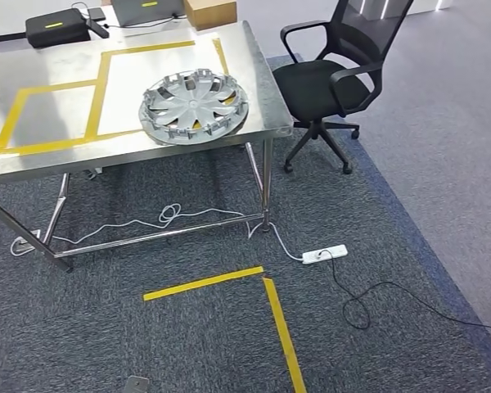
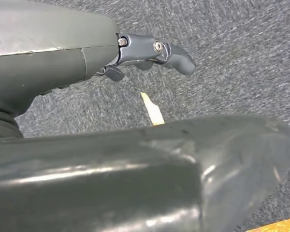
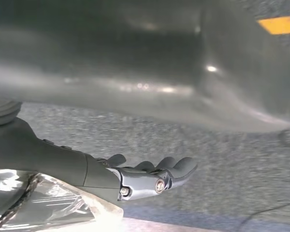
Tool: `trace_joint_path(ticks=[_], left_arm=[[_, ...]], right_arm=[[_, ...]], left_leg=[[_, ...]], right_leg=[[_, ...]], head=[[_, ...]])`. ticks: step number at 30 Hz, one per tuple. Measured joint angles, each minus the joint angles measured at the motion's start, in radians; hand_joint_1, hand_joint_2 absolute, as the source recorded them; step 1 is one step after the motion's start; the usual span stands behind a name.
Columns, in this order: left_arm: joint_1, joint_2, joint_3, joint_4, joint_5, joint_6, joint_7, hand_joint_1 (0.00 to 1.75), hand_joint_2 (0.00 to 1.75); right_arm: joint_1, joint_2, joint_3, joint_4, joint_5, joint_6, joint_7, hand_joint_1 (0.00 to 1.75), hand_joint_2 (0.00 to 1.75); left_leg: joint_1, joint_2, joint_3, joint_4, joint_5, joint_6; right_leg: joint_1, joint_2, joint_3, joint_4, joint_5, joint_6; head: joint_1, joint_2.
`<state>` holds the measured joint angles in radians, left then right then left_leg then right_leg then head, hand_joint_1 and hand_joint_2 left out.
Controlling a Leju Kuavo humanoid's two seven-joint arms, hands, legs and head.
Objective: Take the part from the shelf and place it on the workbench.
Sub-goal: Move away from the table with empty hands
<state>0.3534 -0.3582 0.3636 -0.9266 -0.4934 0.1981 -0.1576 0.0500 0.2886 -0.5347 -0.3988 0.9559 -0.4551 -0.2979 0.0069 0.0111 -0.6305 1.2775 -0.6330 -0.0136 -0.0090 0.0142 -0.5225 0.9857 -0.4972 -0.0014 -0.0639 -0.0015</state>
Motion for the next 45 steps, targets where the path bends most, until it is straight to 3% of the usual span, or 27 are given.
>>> trace_joint_path(ticks=[2,4,6,8,9,11,13,14,15,16,18,20,23,25,26,28,29,30,31,33,35,37,39,41,44,45], left_arm=[[0.002,0.000,0.000,0.000,0.007,0.001,0.006,0.00,0.00],[0.004,0.000,0.000,0.000,0.011,0.002,0.011,0.00,0.00],[0.006,0.000,0.000,0.000,0.013,0.003,0.011,0.00,0.00],[0.006,-0.001,0.000,0.000,0.014,0.004,0.011,0.00,0.00],[0.006,-0.002,-0.001,0.000,0.015,0.004,0.011,0.00,0.00],[0.006,-0.004,-0.001,0.000,0.015,0.004,0.011,0.00,0.00],[0.008,-0.004,-0.001,0.000,0.015,0.004,0.011,0.00,0.00],[0.008,-0.004,-0.001,0.000,0.015,0.004,0.011,0.00,0.00],[0.008,-0.004,-0.001,0.000,0.015,0.003,0.012,0.00,0.00],[0.008,-0.004,-0.001,0.000,0.015,0.003,0.013,0.00,0.00],[0.008,-0.004,-0.002,-0.001,0.015,0.003,0.017,0.00,0.00],[0.010,-0.004,-0.004,-0.003,0.015,0.003,0.027,0.00,0.00],[0.016,-0.004,-0.009,-0.012,0.014,0.001,0.044,0.00,0.00],[0.020,-0.004,-0.013,-0.020,0.012,-0.003,0.050,0.00,0.00],[0.023,-0.004,-0.015,-0.023,0.011,-0.004,0.052,0.00,0.00],[0.028,-0.004,-0.016,-0.027,0.010,-0.008,0.058,0.00,0.00],[0.030,-0.003,-0.016,-0.028,0.009,-0.009,0.060,0.00,0.00],[0.032,-0.003,-0.016,-0.028,0.008,-0.010,0.062,0.00,0.00],[0.033,-0.003,-0.017,-0.029,0.006,-0.011,0.062,0.00,0.00],[0.033,-0.003,-0.017,-0.029,0.003,-0.012,0.062,0.00,0.00],[0.033,-0.003,-0.017,-0.030,0.001,-0.014,0.060,0.00,0.00],[0.031,-0.002,-0.017,-0.030,0.001,-0.014,0.055,0.00,0.00],[0.029,-0.002,-0.017,-0.030,0.000,-0.014,0.049,0.00,0.00],[0.027,-0.004,-0.016,-0.030,-0.003,-0.015,0.043,0.00,0.00],[0.026,-0.004,-0.014,-0.030,-0.006,-0.019,0.040,0.00,0.00],[0.025,-0.004,-0.013,-0.030,-0.006,-0.020,0.038,0.00,0.00]], right_arm=[[0.006,0.000,0.000,-0.004,0.018,-0.002,0.029,0.00,0.00],[0.009,0.000,0.000,-0.010,0.030,-0.003,0.048,0.00,0.00],[0.011,0.001,0.000,-0.014,0.034,-0.004,0.054,0.00,0.00],[0.016,0.001,0.000,-0.017,0.037,-0.004,0.056,0.00,0.00],[0.019,0.001,0.000,-0.017,0.037,-0.005,0.056,0.00,0.00],[0.020,0.001,0.000,-0.020,0.037,-0.005,0.057,0.00,0.00],[0.020,0.001,0.000,-0.023,0.038,-0.005,0.059,0.00,0.00],[0.022,0.001,0.000,-0.024,0.039,-0.005,0.061,0.00,0.00],[0.024,0.001,0.000,-0.025,0.042,-0.004,0.066,0.00,0.00],[0.026,0.001,0.000,-0.027,0.046,-0.004,0.072,0.00,0.00],[0.030,0.001,0.000,-0.035,0.055,0.000,0.086,0.00,0.00],[0.033,0.001,0.000,-0.048,0.068,0.009,0.098,0.00,0.00],[0.044,0.001,0.000,-0.068,0.093,0.024,0.122,0.00,0.00],[0.049,0.002,-0.001,-0.077,0.110,0.032,0.137,0.00,0.00],[0.049,0.002,-0.002,-0.080,0.117,0.035,0.142,0.00,0.00],[0.050,0.003,-0.004,-0.085,0.128,0.041,0.145,0.00,0.00],[0.050,0.004,-0.007,-0.086,0.132,0.043,0.145,0.00,0.00],[0.051,0.004,-0.009,-0.086,0.136,0.045,0.144,0.00,0.00],[0.051,0.004,-0.012,-0.086,0.140,0.046,0.144,0.00,0.00],[0.050,0.005,-0.015,-0.086,0.147,0.046,0.144,0.00,0.00],[0.046,0.007,-0.018,-0.086,0.154,0.047,0.144,0.00,0.00],[0.045,0.008,-0.019,-0.085,0.159,0.047,0.145,0.00,0.00],[0.046,0.008,-0.021,-0.085,0.162,0.046,0.145,0.00,0.00],[0.044,0.009,-0.027,-0.085,0.164,0.045,0.143,0.00,0.00],[0.037,0.009,-0.035,-0.083,0.170,0.039,0.142,0.00,0.00],[0.037,0.009,-0.038,-0.081,0.174,0.036,0.143,0.00,0.00]], left_leg=[[0.000,-0.009,0.044,-0.100,0.071,0.008],[-0.001,-0.037,0.097,-0.227,0.124,0.019],[-0.004,-0.053,0.113,-0.274,0.131,0.025],[-0.004,-0.043,0.112,-0.283,0.136,0.032],[-0.003,-0.037,0.113,-0.288,0.140,0.038],[0.001,-0.021,0.114,-0.297,0.146,0.049],[0.000,-0.003,0.110,-0.297,0.146,0.052],[-0.001,0.006,0.108,-0.296,0.146,0.052],[-0.001,0.014,0.107,-0.296,0.146,0.052],[0.000,0.021,0.107,-0.295,0.145,0.051],[-0.001,0.032,0.110,-0.291,0.142,0.046],[-0.006,0.041,0.113,-0.286,0.137,0.036],[-0.008,0.048,0.116,-0.284,0.135,0.020],[-0.004,0.032,0.109,-0.258,0.110,0.009],[-0.003,0.020,0.093,-0.217,0.081,0.005],[-0.002,0.003,0.038,-0.082,0.010,0.001],[-0.002,0.000,0.012,-0.021,-0.011,0.001],[-0.002,0.000,-0.002,0.008,-0.012,0.002],[-0.002,-0.001,0.001,-0.003,0.009,0.005],[-0.002,-0.016,0.051,-0.124,0.089,0.015],[-0.002,-0.044,0.099,-0.242,0.136,0.025],[-0.005,-0.054,0.109,-0.274,0.136,0.029],[-0.004,-0.044,0.110,-0.283,0.140,0.036],[-0.001,-0.028,0.111,-0.293,0.146,0.047],[-0.001,0.000,0.106,-0.294,0.148,0.052],[-0.001,0.008,0.105,-0.293,0.148,0.052]], right_leg=[[0.002,0.017,0.002,0.001,0.000,0.000],[0.003,0.033,-0.001,0.004,0.000,0.004],[0.002,0.046,-0.010,0.006,0.003,0.015],[-0.002,0.052,-0.018,0.007,0.005,0.029],[-0.002,0.044,-0.025,0.015,-0.003,0.034],[-0.003,0.016,-0.062,0.091,-0.050,0.041],[-0.003,-0.001,-0.127,0.229,-0.117,0.049],[-0.004,-0.004,-0.150,0.281,-0.135,0.052],[-0.004,-0.005,-0.155,0.297,-0.133,0.054],[-0.005,-0.008,-0.138,0.270,-0.111,0.055],[-0.005,-0.033,-0.059,0.125,-0.049,0.054],[-0.004,-0.055,-0.003,0.017,-0.020,0.045],[-0.001,-0.047,0.002,0.003,-0.018,0.024],[-0.003,-0.038,0.006,0.000,-0.012,0.012],[-0.005,-0.033,0.008,-0.001,-0.009,0.007],[-0.003,-0.020,0.007,-0.001,-0.006,0.002],[-0.002,-0.012,0.007,0.000,-0.006,0.001],[-0.001,-0.004,0.007,0.000,-0.006,0.001],[0.000,0.005,0.008,0.000,-0.006,0.001],[0.000,0.023,0.012,0.000,-0.007,0.002],[0.003,0.040,0.011,0.003,-0.009,0.007],[0.002,0.052,0.001,0.006,-0.007,0.018],[-0.002,0.054,-0.011,0.009,-0.008,0.030],[-0.002,0.031,-0.039,0.062,-0.045,0.038],[-0.003,-0.001,-0.128,0.247,-0.137,0.049],[-0.003,-0.004,-0.143,0.280,-0.143,0.051]], head=[[0.000,0.000],[0.000,0.000],[0.001,0.000],[0.001,0.000],[0.002,0.000],[0.009,0.000],[0.014,0.000],[0.015,0.000],[0.015,0.000],[0.015,0.000],[0.015,0.000],[0.014,0.000],[0.010,0.000],[0.008,0.000],[0.006,0.000],[0.002,0.000],[0.001,0.000],[0.000,0.000],[0.000,0.000],[0.000,0.000],[0.001,0.000],[0.001,0.000],[0.002,0.000],[0.007,0.000],[0.013,0.000],[0.013,0.000]])
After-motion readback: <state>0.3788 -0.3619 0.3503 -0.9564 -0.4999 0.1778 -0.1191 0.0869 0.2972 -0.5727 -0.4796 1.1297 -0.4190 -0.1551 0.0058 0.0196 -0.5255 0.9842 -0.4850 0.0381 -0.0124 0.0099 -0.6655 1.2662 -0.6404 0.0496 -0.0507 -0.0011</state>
